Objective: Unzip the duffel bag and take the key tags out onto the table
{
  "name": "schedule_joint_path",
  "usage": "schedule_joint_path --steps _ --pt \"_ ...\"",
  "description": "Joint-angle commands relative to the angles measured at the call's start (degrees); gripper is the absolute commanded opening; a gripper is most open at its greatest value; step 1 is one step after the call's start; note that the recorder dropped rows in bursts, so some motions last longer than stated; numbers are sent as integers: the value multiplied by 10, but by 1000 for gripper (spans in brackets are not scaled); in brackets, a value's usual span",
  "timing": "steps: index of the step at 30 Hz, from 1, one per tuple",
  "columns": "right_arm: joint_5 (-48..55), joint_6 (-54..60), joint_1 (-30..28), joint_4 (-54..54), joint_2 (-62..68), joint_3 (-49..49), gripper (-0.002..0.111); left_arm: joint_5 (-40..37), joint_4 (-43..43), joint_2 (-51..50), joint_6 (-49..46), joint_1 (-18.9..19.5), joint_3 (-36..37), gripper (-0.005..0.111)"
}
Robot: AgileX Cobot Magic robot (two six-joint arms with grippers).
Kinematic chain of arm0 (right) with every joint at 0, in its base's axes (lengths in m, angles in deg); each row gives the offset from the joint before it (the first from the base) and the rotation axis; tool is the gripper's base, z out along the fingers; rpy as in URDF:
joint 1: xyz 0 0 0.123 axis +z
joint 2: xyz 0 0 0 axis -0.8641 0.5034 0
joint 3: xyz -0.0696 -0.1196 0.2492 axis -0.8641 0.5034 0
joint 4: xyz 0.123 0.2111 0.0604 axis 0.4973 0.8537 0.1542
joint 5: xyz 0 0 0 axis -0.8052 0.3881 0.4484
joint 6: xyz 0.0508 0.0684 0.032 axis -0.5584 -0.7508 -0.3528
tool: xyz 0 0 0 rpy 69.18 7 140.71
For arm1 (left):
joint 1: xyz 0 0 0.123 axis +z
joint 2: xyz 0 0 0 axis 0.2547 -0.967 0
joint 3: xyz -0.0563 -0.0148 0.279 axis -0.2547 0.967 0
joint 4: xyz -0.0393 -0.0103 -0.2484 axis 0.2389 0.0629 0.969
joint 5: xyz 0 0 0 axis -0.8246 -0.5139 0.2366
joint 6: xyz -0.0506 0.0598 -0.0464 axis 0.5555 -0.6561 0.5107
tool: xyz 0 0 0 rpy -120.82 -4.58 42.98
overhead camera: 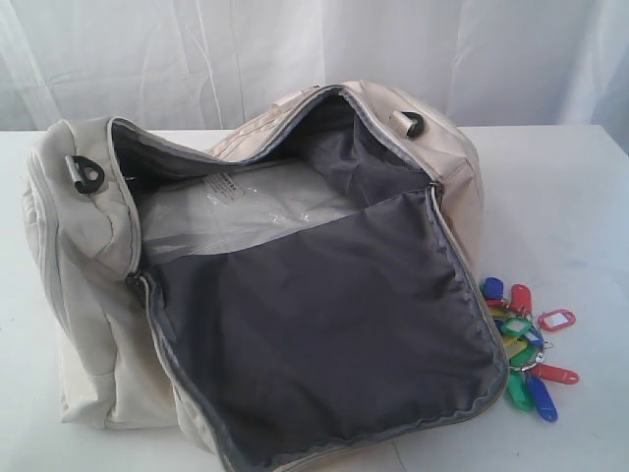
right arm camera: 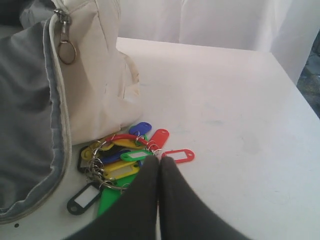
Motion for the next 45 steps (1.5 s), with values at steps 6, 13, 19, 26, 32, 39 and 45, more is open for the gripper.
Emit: schedule_joint_path --steps 6,13,19,26,32,39,45 --pt "0 -2 -63 4 -3 4 0 4 4 3 3 -4 1 0" --pt "0 -2 -85 4 -3 4 0 4 4 3 3 -4 1 0" --pt "0 -2 -85 4 -3 4 0 4 4 3 3 -4 1 0" --pt "1 -2 -85 0 -3 4 0 4 4 3 3 -4 1 0" --pt "1 -2 -85 0 -3 4 0 4 4 3 3 -4 1 0" --pt "1 -2 -85 0 -3 4 0 4 4 3 3 -4 1 0" --pt "1 -2 -85 0 -3 4 0 4 4 3 3 -4 1 0"
